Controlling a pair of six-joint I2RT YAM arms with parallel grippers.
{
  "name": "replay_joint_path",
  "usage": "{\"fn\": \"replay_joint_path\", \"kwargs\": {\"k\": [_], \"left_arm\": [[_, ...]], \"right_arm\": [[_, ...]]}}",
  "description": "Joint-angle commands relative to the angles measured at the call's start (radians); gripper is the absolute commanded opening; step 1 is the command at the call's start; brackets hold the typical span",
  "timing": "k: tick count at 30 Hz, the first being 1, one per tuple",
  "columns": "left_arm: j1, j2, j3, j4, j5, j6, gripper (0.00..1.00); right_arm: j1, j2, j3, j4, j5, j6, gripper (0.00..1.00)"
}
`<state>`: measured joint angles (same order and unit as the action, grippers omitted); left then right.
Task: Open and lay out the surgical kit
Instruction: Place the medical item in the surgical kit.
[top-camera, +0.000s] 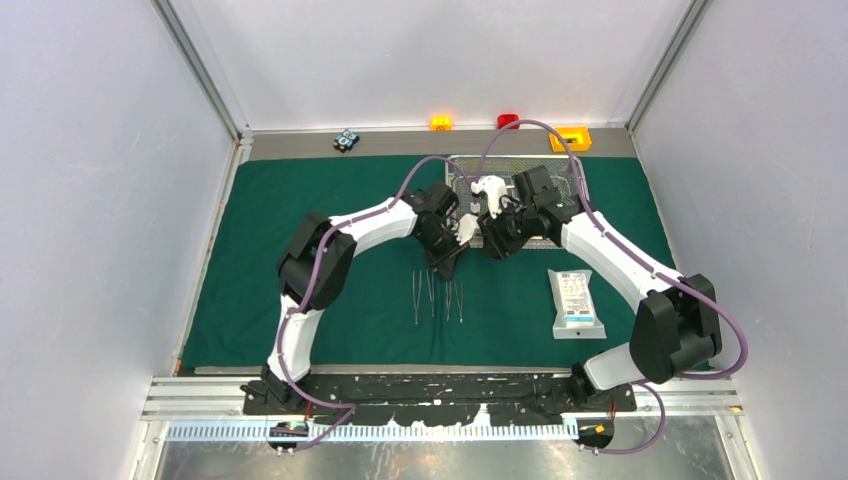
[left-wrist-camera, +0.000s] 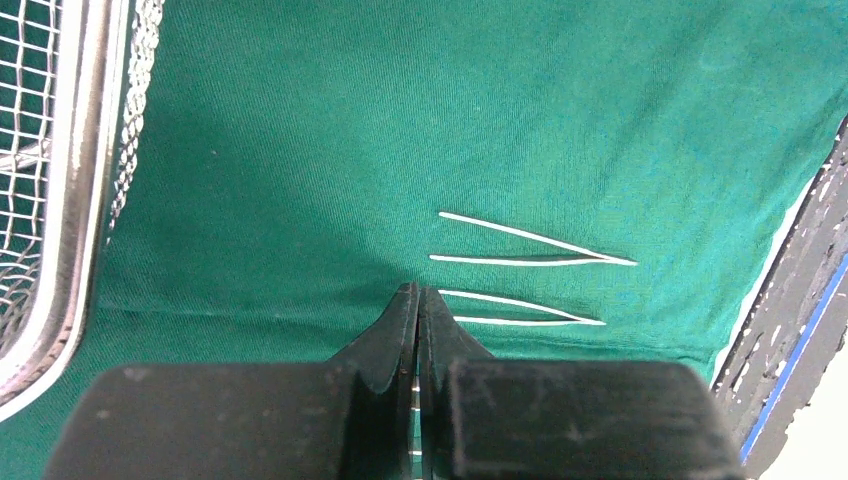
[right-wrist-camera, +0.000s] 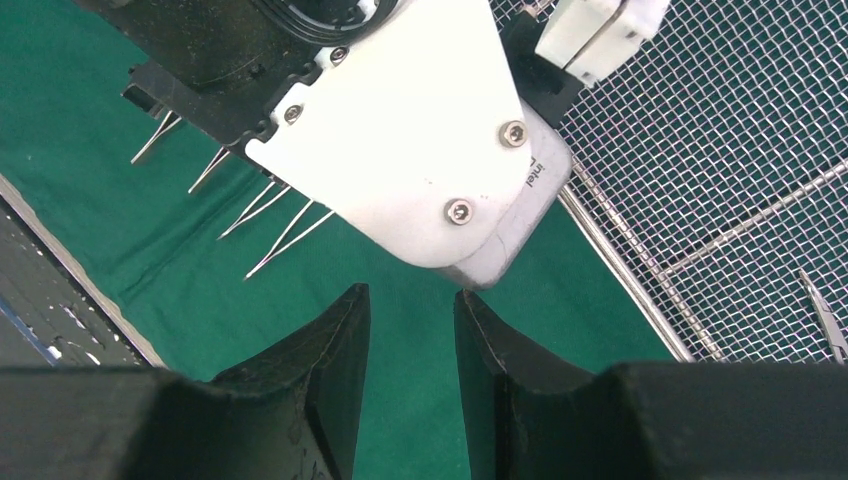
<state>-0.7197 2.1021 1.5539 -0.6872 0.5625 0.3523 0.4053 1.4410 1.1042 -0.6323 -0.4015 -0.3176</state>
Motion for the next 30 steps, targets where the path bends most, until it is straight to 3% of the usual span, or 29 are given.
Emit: {"fn": "replay_joint_path", "kwargs": {"k": [1,12,21,30], "left_arm": [[-0.004,-0.013,0.039,-0.027,0.025,0.036,0.0],[-0.004,-0.013,0.044,-0.04,0.014,0.047,0.1],[-0.003,-0.028,0.059,-0.038,-0.01,0.047,0.28],[0.021,-0.086,0.061,-0.032,-0.066,0.045,0.34]], "right_arm": [[-0.003,0.002,0.0,0.028,-0.002,-0.017,0.42],[-0.003,0.002,0.001,0.027,-0.003,-0.014,0.42],[-0.002,-0.004,0.002,0.025,-0.003,-0.014,0.42],[-0.032,-0.043,0.002,0.056,-0.002,0.031,0.41]]}}
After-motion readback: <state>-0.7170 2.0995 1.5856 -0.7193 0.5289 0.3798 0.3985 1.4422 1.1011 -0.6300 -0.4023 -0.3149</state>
